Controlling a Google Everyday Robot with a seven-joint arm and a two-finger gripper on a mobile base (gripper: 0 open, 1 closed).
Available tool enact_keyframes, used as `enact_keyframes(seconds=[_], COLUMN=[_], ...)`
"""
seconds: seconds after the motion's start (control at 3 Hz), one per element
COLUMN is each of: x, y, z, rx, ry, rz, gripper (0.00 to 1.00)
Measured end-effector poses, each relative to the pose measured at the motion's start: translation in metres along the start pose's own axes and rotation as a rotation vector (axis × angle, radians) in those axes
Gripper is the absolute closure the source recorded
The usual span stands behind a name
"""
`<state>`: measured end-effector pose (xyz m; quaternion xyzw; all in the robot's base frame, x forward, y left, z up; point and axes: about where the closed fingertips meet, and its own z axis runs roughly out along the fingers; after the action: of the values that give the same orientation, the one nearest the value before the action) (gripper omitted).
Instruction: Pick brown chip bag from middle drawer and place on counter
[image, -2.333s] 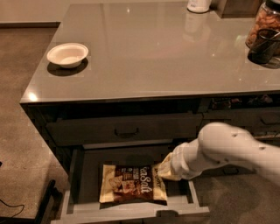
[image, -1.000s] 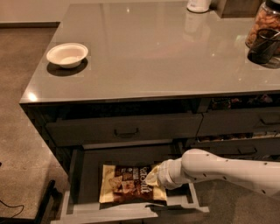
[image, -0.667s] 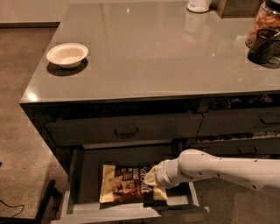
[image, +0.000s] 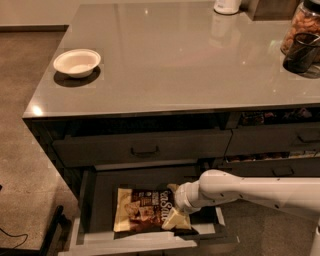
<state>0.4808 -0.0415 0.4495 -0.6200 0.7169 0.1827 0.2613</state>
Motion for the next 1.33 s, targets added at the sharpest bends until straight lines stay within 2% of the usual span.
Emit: enact_keyframes(seconds=[0.33,0.67,1.0,1.33], x=[0.005,0.013,0.020,0.028], y=[-0.001,-0.003,-0.005,-0.003], z=[0.015,0.032,0.049,0.069], rx=[-0.009,0.004,0.020,0.028], ry=[-0.016,-0.052,-0.097,-0.130], rz=[0.006,0.018,0.021,0.015], gripper=[0.16,0.13,0.03,0.02])
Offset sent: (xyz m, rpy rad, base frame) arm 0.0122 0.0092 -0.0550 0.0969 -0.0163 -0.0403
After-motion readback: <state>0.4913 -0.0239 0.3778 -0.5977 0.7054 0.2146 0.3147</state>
